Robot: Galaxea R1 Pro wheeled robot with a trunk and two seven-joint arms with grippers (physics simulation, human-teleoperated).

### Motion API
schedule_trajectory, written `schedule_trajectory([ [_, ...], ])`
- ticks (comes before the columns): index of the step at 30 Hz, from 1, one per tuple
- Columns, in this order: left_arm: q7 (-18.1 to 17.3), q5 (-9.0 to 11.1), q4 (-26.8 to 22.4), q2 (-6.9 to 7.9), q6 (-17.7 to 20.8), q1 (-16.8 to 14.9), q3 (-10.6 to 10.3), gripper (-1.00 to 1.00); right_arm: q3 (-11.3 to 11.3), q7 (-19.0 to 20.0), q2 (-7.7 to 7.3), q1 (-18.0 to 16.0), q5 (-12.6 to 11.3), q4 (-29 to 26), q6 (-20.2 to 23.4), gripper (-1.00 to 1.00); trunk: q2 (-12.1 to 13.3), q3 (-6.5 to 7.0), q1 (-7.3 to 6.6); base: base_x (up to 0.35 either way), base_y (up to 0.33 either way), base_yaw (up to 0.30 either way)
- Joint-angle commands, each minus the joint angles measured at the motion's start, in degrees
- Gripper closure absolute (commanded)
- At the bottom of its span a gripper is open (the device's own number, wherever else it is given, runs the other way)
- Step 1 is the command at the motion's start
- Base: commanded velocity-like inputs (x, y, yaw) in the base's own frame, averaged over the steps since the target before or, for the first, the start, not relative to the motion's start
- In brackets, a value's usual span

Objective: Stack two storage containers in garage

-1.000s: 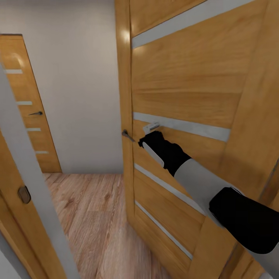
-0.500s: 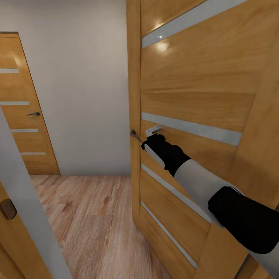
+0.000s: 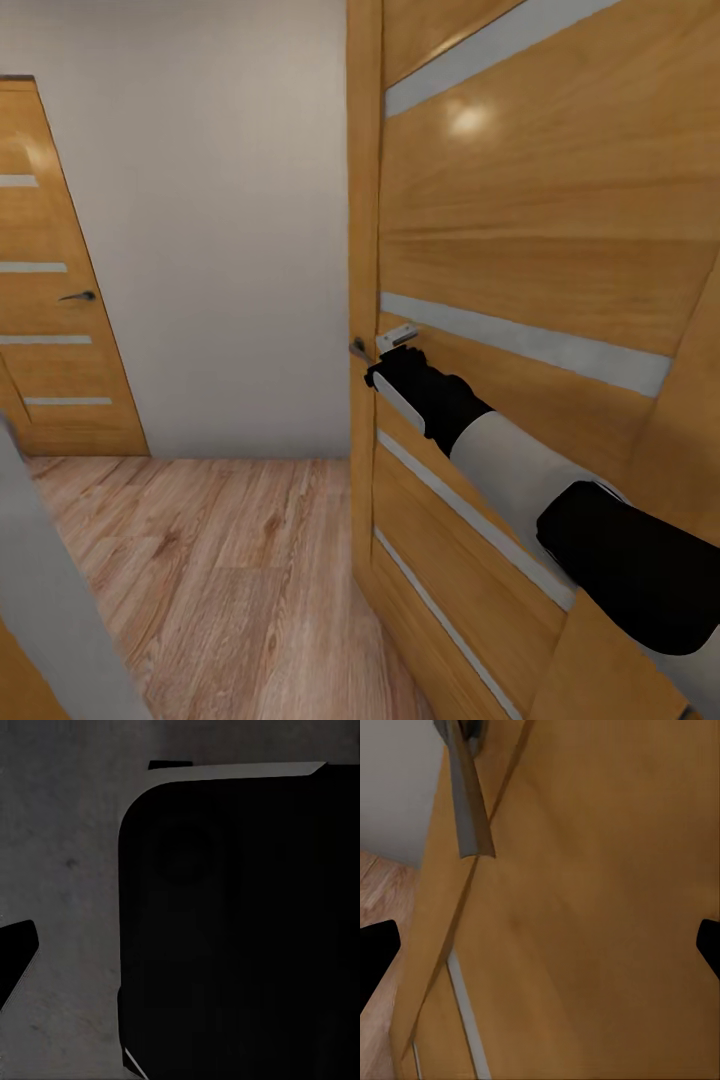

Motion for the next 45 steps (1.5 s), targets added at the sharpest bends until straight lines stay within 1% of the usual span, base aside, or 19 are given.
schedule_trajectory([
  [1, 0.0, 0.1, 0.0, 0.00, -0.2, 0.0, 0.1, -1.00, 0.2, -0.7, 0.00, -0.1, 0.6, 0.0, 0.4, -1.00, 0.0, -0.06, 0.03, 0.318, 0.000, 0.000],
  [8, 0.0, 0.1, 0.0, 0.00, -0.2, 0.0, 0.1, -1.00, 0.2, -0.7, 0.00, -0.1, 0.6, 0.0, 0.4, -1.00, 0.0, -0.06, 0.03, 0.309, 0.000, 0.000],
  [17, 0.0, 0.1, 0.0, 0.00, -0.2, 0.0, 0.1, -1.00, 0.2, -0.7, 0.00, -0.1, 0.7, 0.2, 0.4, -1.00, 0.0, -0.06, 0.03, 0.049, 0.000, 0.000],
  [20, 0.0, 0.1, 0.0, 0.00, -0.2, 0.0, 0.1, -1.00, 0.2, -0.7, 0.00, -0.1, 0.7, 2.0, 0.0, -1.00, 0.0, -0.06, 0.03, 0.030, 0.000, 0.000],
  [24, 0.0, 0.2, 0.0, -0.01, -0.2, 0.0, 0.1, -1.00, 0.2, -0.7, 0.00, -0.1, 0.7, 5.4, -2.3, -1.00, 0.0, -0.06, 0.03, 0.188, 0.000, 0.000],
  [32, 0.0, 0.1, 0.0, 0.00, -0.2, 0.0, 0.1, -1.00, 0.2, -0.8, 0.00, -0.1, 0.7, 6.1, -3.0, -1.00, 0.0, -0.06, 0.03, 0.274, 0.000, 0.000],
  [45, 0.0, 0.1, 0.0, 0.00, -0.2, 0.0, 0.1, -1.00, 0.2, -0.8, 0.00, -0.1, 0.7, 6.2, -3.0, -1.00, 0.0, -0.06, 0.03, 0.010, 0.000, 0.000],
])
